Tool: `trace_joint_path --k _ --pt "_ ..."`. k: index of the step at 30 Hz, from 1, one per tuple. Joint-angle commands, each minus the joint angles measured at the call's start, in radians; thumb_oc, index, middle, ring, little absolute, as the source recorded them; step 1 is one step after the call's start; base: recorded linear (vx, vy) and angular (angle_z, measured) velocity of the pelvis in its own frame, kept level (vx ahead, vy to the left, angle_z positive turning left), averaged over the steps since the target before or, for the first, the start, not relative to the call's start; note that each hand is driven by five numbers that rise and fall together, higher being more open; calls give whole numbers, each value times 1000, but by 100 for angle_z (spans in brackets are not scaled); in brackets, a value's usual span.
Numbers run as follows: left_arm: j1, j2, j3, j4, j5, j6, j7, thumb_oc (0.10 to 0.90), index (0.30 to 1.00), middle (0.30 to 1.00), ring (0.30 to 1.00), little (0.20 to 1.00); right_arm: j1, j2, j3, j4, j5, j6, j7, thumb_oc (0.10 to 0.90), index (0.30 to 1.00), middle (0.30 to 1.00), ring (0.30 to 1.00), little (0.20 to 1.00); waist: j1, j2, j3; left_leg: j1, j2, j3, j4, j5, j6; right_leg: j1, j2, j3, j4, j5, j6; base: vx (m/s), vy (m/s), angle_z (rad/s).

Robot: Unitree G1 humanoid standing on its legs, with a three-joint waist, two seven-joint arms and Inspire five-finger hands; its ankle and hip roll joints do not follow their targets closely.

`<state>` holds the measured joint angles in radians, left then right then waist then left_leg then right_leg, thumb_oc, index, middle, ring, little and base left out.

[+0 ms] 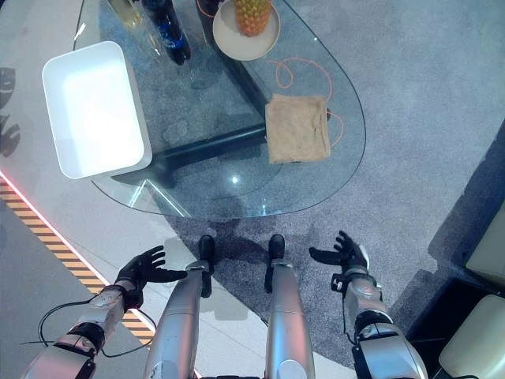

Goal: Wipe the table with a cloth and put it in the basket.

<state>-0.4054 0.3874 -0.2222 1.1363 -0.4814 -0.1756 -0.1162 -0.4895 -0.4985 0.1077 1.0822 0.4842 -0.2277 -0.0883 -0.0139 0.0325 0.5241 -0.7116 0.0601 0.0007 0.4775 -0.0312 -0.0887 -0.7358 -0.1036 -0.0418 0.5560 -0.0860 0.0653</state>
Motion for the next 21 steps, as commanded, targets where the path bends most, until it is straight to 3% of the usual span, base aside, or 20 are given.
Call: trace_joint_path --k 1,7,14,18,21 --pt "35 75 23 -6 -56 -21 29 800 900 900 900 900 6 -88 -52 -120 28 -107 -109 800 900 900 900 900 4 -23 -25 -2 -53 26 45 -38 66 1 27 -55 52 -12 -28 -79 -47 7" --pt "53 63 12 3 -93 -46 29 800 900 900 900 900 -60 -171 -47 -269 -8 -141 -220 800 900 900 900 900 -2 -21 -4 -17 -51 22 38 -32 65 -20 28 -54 50 -4 -29 -42 6 1" --pt "56 51 6 17 -111 -69 19 800 900 900 900 900 -103 -211 -30 -346 -74 -166 -298 800 900 900 900 900 -6 -20 -4 -30 -50 27 31 -29 63 -30 25 -59 34 3 -28 -7 5 1" --pt "58 41 5 13 -138 -80 22 800 900 900 900 900 -121 -223 -26 -437 -160 -177 -373 800 900 900 900 900 -10 -19 -4 -30 -49 33 10 -20 59 -29 26 -60 12 8 -23 0 0 0" --pt "59 33 26 16 -211 -83 -5 800 900 900 900 900 -157 -242 -7 -506 -295 -153 -454 800 900 900 900 900 -10 -19 -4 -30 -51 34 -4 -17 57 -29 26 -65 -3 9 -20 0 0 0"
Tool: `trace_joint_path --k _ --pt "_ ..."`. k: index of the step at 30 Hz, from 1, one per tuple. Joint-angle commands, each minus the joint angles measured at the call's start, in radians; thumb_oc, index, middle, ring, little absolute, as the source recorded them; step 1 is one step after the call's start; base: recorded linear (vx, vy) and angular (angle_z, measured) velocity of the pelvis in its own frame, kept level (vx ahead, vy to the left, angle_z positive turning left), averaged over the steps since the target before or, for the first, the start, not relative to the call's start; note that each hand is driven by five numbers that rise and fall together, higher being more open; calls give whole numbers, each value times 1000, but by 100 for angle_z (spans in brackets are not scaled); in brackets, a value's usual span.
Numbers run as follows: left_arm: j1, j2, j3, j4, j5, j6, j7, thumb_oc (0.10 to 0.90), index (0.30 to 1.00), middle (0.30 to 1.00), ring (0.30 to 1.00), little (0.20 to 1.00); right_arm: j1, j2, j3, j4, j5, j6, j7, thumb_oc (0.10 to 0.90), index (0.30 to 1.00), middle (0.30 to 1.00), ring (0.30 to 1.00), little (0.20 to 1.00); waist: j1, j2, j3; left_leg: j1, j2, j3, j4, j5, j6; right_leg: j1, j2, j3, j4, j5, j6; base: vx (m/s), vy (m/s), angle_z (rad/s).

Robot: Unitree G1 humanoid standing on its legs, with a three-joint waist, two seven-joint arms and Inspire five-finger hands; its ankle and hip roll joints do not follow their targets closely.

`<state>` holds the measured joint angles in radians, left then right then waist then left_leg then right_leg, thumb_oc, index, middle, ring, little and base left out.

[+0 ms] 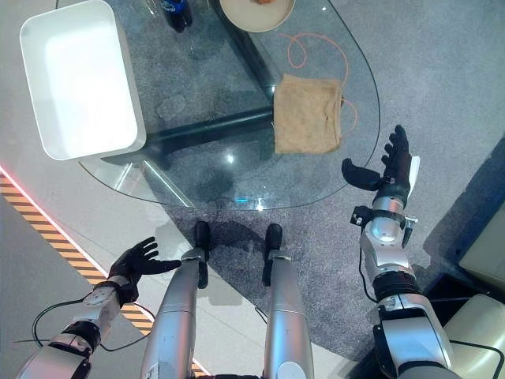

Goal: Wipe the table with a cloth and put it in the basket.

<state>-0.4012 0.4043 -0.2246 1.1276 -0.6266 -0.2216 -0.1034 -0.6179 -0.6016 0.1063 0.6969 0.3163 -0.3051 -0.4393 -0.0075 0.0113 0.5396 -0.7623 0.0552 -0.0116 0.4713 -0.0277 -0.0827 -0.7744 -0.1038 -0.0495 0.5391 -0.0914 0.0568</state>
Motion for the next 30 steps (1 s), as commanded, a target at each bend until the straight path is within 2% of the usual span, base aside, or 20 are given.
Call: trace_joint_path --k 1,15,18,26,30 --pt "56 15 31 24 -74 -37 -20 800 900 900 900 900 -42 -146 3 -128 -147 -72 -112 800 900 900 900 900 -15 3 -20 20 -47 47 1 -19 50 10 26 -60 11 15 -12 0 0 0" --pt "44 3 54 -6 -177 -17 -29 800 900 900 900 900 -263 -206 185 -125 -317 40 -139 800 900 900 900 900 21 7 -20 8 -66 24 -14 -15 53 4 32 -73 1 5 -20 0 0 0" --pt "44 2 45 -17 -184 -12 -27 800 900 900 900 900 -333 -221 253 -100 -352 89 -142 800 900 900 900 900 31 13 -20 4 -71 21 -16 -12 56 -1 34 -76 2 3 -23 0 0 0" --pt "47 1 39 -37 -188 1 -22 800 900 900 900 900 -419 -225 341 -40 -368 148 -106 800 900 900 900 900 46 21 -20 4 -76 15 -19 -10 58 -2 38 -82 8 -5 -28 8 4 2" --pt "44 4 40 -44 -190 7 -20 800 900 900 900 900 -407 -220 352 -16 -358 169 -95 800 900 900 900 900 49 23 -20 -1 -77 13 -14 -12 60 -9 38 -84 18 -10 -30 2 -1 1"
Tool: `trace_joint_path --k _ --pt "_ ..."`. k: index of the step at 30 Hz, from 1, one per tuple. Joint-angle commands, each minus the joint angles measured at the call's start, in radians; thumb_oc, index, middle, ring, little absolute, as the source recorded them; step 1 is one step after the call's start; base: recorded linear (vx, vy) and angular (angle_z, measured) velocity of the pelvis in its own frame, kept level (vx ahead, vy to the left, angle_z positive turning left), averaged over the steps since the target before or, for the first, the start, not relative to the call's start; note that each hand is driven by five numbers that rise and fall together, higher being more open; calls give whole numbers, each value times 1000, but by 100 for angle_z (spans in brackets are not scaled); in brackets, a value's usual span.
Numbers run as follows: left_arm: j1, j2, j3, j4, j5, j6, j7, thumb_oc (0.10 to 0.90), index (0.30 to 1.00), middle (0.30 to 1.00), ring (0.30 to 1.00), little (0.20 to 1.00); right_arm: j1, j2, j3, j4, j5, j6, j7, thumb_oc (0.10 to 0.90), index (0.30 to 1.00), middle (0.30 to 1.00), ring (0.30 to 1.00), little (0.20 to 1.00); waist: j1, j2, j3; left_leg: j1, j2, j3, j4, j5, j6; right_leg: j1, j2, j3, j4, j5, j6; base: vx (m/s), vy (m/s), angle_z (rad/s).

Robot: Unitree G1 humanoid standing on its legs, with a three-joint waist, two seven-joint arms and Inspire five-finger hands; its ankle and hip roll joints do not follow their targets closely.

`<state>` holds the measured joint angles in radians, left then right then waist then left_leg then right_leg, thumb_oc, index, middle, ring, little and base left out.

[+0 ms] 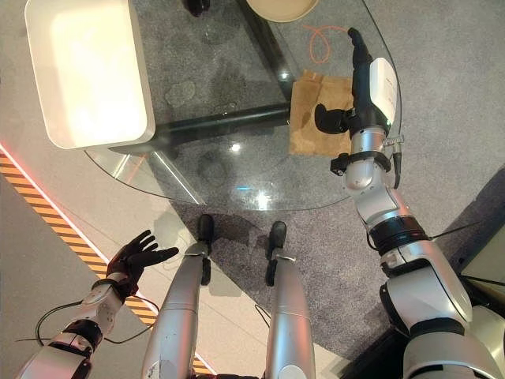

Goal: Wipe the table with a cloth and put it in the basket.

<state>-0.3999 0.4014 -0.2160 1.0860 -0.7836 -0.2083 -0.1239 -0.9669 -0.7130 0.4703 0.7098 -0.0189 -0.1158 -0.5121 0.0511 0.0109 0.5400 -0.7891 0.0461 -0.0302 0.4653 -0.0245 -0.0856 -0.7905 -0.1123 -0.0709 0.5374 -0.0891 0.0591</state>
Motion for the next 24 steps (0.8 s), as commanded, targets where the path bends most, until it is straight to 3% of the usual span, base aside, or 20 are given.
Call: trace_joint_path --k 1,9,24 --pt "41 8 31 -3 -33 -6 2 800 900 900 900 900 -54 -106 -10 -18 -28 -17 -18 800 900 900 900 900 -10 24 -20 24 -68 32 -8 -16 64 4 46 -63 22 -12 -32 9 -5 4" --pt "37 14 27 -10 -32 6 5 800 900 900 900 900 -37 -107 12 59 -31 14 5 800 900 900 900 900 -8 28 -20 15 -66 32 0 -20 66 -9 44 -64 33 -13 -33 1 0 0" --pt "22 26 24 -2 -39 20 1 800 900 900 900 900 -25 -103 18 190 -88 -7 52 800 900 900 900 900 -8 37 -20 10 -71 27 9 -22 70 -20 46 -63 50 -16 -34 0 0 0"
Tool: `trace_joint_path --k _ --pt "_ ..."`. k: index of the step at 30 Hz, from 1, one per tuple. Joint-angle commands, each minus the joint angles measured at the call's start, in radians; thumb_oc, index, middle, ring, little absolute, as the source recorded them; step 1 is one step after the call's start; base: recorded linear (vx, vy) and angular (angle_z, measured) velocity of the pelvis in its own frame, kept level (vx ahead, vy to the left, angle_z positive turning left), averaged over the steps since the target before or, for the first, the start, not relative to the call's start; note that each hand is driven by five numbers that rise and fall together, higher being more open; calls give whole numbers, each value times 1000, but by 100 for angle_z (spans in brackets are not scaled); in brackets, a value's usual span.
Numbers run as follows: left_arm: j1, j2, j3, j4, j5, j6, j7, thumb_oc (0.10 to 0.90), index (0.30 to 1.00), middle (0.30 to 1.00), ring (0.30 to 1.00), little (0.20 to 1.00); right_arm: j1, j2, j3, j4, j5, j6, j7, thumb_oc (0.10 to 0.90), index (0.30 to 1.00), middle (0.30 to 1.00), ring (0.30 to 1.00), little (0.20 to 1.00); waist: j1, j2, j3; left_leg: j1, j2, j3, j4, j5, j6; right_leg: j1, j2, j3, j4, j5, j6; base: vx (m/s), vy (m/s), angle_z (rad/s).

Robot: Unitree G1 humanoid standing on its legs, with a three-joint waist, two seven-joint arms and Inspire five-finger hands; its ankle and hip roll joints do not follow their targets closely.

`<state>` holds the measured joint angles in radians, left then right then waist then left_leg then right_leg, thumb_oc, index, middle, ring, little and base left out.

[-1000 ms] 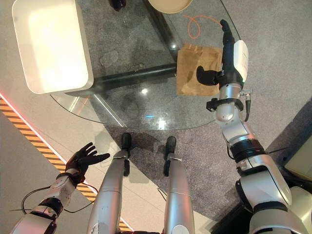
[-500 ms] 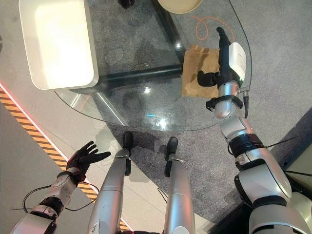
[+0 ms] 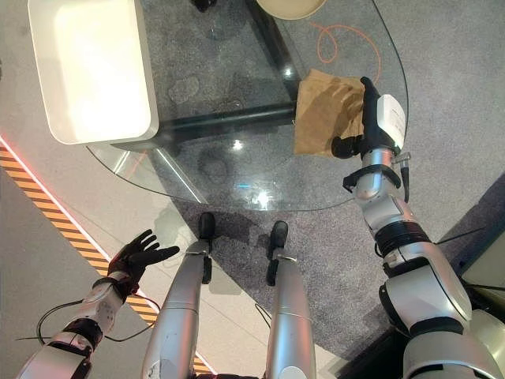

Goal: Wipe the table with a cloth and put it in the basket.

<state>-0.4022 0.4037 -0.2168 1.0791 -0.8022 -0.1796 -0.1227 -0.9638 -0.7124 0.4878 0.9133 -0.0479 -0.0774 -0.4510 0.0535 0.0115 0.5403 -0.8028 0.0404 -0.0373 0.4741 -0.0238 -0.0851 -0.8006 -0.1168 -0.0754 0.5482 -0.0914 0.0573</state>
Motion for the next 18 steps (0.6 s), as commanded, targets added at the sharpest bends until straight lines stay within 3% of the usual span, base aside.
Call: trace_joint_path --k 1,18 --pt "23 23 24 5 -17 -9 0 800 900 900 900 900 -30 -100 6 -12 -73 -42 -8 800 900 900 900 900 -10 37 -20 24 -64 34 0 -23 70 -11 51 -58 40 -14 -32 3 -9 3" --pt "14 23 12 2 -17 -9 0 800 900 900 900 900 -73 -85 92 27 -211 -5 13 800 900 900 900 900 -1 47 -20 20 -72 28 -6 -18 74 -18 51 -64 39 -13 -34 0 0 0"
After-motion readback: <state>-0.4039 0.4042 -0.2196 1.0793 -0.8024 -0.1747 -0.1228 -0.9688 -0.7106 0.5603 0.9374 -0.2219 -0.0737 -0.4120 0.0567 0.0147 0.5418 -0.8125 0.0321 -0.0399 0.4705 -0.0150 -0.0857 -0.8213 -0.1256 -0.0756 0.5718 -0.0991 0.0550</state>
